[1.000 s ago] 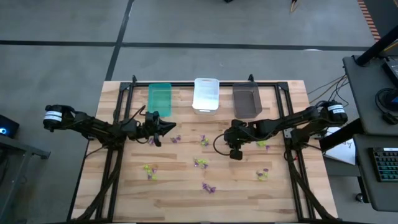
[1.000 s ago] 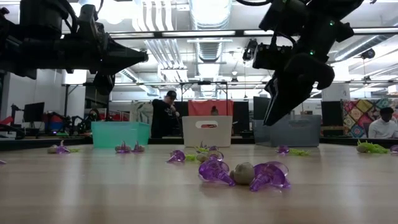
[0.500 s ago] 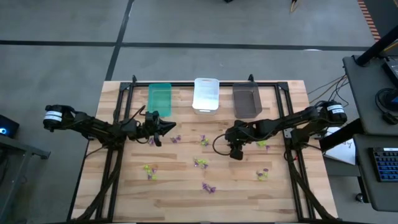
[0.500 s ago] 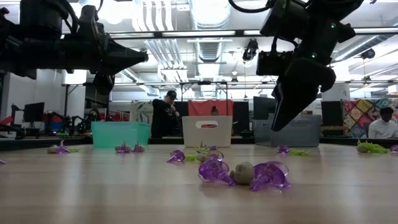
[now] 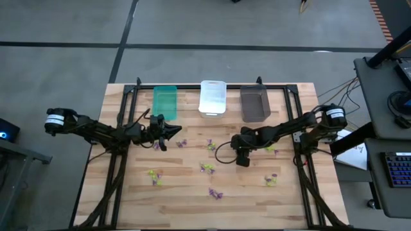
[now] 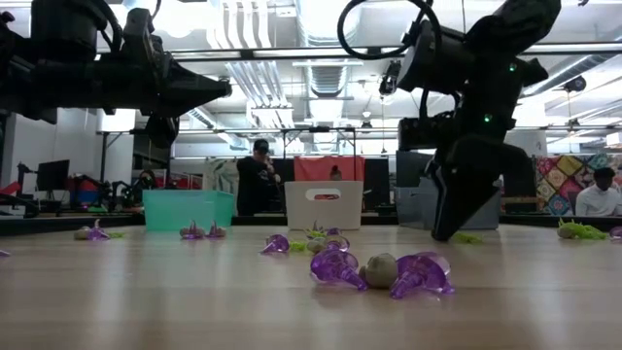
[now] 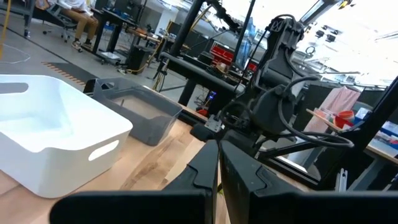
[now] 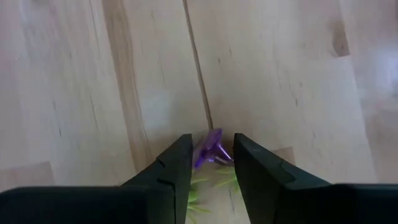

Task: Sort Halloween decoration
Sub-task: Put the purple witch hat toy into the gray bin

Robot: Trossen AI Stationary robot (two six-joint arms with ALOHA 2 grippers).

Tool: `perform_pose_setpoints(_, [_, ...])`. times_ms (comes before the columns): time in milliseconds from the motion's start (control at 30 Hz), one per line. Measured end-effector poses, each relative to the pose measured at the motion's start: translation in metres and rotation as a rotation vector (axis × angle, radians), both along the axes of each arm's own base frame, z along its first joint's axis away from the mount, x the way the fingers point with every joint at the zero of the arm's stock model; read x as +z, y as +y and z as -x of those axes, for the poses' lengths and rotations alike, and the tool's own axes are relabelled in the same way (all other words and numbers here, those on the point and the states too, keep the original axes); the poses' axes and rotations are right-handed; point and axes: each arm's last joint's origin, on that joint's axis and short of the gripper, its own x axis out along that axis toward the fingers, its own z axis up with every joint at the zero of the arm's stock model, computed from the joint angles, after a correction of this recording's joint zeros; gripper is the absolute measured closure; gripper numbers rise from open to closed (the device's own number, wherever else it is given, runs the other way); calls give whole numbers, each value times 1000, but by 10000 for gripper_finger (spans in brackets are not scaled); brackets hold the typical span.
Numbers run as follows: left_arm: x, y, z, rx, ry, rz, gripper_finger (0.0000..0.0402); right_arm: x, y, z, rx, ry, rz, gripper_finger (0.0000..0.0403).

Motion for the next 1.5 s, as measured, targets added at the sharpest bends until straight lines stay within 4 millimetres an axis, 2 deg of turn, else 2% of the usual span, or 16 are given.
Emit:
perform_pose_setpoints(533, [0,0,0,0,0,0,401,5,0,0,2,-20,1,390])
perform_pose_setpoints(733, [0,0,0,0,0,0,401,8,0,1,1,-30,-4,394])
perform_pose_setpoints(1000, [0,0,0,0,0,0,401,23,0,1,4,-106,-16,394])
perform_pose_setpoints(1200, [0,0,0,0,0,0,401,32,0,2,-33,-151,-115,394])
perform_pose_setpoints(1400, [0,0,0,0,0,0,401,43,1,-8,5,-299,-111,394])
perform_pose_setpoints(1500, [0,0,0,0,-3,0,401,50,-4,-13,17,-377,-93,394])
